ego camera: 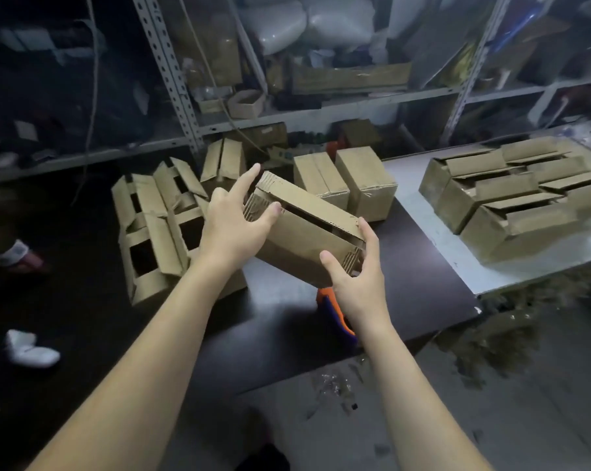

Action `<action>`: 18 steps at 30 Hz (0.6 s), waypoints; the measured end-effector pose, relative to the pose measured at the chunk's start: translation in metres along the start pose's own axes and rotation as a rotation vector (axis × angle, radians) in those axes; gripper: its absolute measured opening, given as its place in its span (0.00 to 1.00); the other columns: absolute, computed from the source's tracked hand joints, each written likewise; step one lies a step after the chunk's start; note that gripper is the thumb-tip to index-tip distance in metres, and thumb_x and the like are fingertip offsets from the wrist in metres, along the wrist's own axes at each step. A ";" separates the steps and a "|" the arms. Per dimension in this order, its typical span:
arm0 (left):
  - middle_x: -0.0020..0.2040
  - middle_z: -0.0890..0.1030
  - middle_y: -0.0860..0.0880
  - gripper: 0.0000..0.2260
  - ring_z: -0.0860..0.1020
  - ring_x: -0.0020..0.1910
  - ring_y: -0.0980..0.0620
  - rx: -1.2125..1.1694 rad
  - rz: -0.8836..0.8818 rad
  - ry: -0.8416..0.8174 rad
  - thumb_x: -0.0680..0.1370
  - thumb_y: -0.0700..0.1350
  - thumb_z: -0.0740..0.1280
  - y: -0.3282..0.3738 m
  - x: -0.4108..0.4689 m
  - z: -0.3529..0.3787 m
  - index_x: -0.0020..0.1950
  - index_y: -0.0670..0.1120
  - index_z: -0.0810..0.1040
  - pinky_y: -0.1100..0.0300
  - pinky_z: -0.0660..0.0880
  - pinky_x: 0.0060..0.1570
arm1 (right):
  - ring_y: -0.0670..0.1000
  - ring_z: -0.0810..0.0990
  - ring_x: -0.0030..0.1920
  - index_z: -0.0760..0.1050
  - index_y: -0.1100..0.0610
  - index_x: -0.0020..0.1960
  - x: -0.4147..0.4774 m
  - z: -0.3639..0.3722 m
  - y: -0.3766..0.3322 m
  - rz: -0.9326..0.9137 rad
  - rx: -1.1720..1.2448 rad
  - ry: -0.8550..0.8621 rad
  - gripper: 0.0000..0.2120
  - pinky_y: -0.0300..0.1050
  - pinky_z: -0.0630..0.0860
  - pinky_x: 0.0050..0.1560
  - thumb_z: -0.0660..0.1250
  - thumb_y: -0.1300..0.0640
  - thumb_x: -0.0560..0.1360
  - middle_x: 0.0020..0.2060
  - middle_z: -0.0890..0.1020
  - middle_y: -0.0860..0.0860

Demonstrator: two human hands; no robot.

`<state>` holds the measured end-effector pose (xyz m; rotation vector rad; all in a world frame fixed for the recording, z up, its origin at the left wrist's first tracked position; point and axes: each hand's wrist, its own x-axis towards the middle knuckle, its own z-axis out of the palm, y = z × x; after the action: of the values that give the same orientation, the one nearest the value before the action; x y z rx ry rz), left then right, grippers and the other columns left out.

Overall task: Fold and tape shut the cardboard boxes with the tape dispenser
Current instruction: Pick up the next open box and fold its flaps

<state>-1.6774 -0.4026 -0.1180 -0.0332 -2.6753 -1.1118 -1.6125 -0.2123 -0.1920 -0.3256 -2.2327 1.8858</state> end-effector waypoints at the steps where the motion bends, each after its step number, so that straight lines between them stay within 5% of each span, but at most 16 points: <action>1: 0.57 0.72 0.45 0.31 0.73 0.57 0.48 0.017 -0.017 0.024 0.79 0.59 0.70 -0.001 -0.014 -0.002 0.80 0.66 0.62 0.54 0.71 0.60 | 0.37 0.76 0.64 0.59 0.32 0.77 -0.008 -0.001 0.000 -0.013 -0.009 -0.017 0.35 0.48 0.75 0.69 0.73 0.46 0.76 0.64 0.75 0.35; 3: 0.59 0.72 0.45 0.32 0.71 0.60 0.50 0.021 -0.055 0.053 0.78 0.60 0.70 -0.008 -0.039 -0.004 0.79 0.68 0.60 0.54 0.69 0.63 | 0.48 0.76 0.67 0.60 0.30 0.75 -0.019 -0.003 0.004 -0.026 -0.039 -0.059 0.34 0.53 0.76 0.68 0.72 0.43 0.74 0.68 0.76 0.41; 9: 0.76 0.72 0.48 0.31 0.68 0.75 0.46 -0.021 -0.155 -0.011 0.80 0.58 0.69 -0.044 -0.102 -0.007 0.80 0.67 0.60 0.43 0.68 0.73 | 0.47 0.72 0.63 0.63 0.36 0.77 -0.046 -0.008 0.011 -0.075 -0.282 -0.178 0.29 0.45 0.67 0.60 0.69 0.44 0.79 0.64 0.75 0.40; 13: 0.68 0.74 0.44 0.27 0.71 0.70 0.41 0.048 -0.273 -0.026 0.80 0.59 0.68 -0.073 -0.126 0.007 0.77 0.66 0.64 0.42 0.72 0.67 | 0.53 0.73 0.70 0.64 0.41 0.78 -0.064 0.017 0.031 -0.123 -0.397 -0.200 0.27 0.54 0.70 0.72 0.65 0.42 0.81 0.71 0.75 0.47; 18: 0.61 0.73 0.44 0.25 0.72 0.65 0.40 0.069 -0.348 -0.082 0.80 0.61 0.66 -0.111 -0.136 0.016 0.78 0.65 0.66 0.43 0.75 0.64 | 0.51 0.73 0.71 0.63 0.41 0.78 -0.065 0.040 0.047 -0.070 -0.450 -0.251 0.26 0.50 0.73 0.67 0.65 0.45 0.82 0.73 0.74 0.45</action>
<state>-1.5617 -0.4598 -0.2377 0.4233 -2.8642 -1.1307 -1.5602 -0.2612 -0.2460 -0.0742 -2.7891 1.4404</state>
